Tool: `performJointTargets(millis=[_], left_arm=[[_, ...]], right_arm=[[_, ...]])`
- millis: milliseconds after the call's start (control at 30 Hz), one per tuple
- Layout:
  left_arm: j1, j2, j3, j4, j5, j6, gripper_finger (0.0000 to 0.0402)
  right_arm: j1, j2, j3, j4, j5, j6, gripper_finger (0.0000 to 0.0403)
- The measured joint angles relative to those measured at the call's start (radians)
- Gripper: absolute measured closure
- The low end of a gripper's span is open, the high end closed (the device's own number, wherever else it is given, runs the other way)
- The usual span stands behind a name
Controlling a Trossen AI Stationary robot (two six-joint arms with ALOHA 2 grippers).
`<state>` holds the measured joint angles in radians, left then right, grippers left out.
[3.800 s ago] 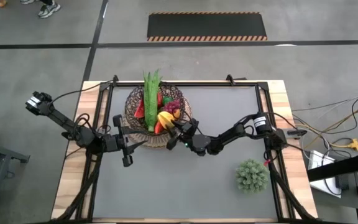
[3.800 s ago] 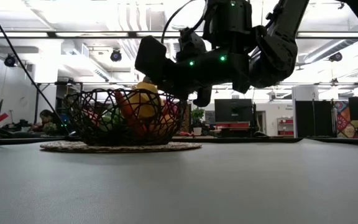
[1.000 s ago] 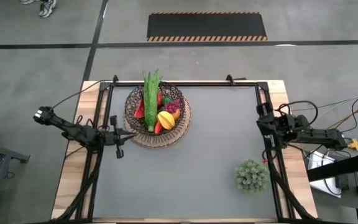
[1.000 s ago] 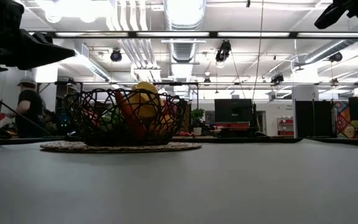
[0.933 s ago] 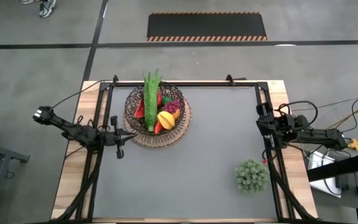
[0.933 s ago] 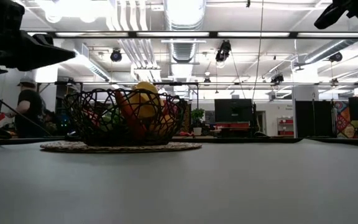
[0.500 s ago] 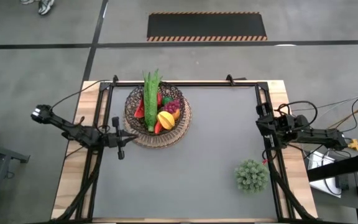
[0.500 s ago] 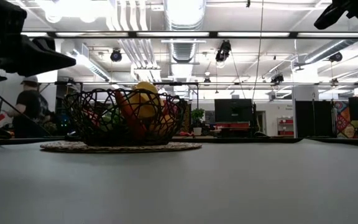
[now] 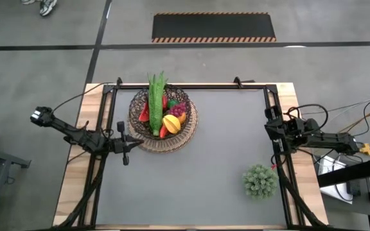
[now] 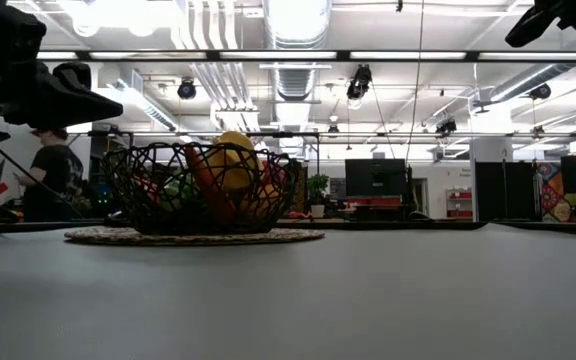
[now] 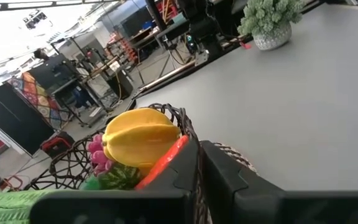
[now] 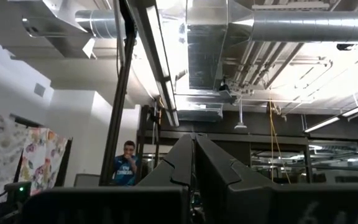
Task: Build produce basket
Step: Return to home position
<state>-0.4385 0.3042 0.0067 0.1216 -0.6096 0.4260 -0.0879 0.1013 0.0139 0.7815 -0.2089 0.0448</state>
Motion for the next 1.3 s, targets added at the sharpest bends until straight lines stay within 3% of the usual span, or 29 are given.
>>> performJointTargets(millis=[1300], left_arm=[[0.0,0.054,0.0,0.0,0.0,0.0,0.0398]], right_arm=[[0.0,0.0,0.001,0.0,0.0,0.0,0.0394]])
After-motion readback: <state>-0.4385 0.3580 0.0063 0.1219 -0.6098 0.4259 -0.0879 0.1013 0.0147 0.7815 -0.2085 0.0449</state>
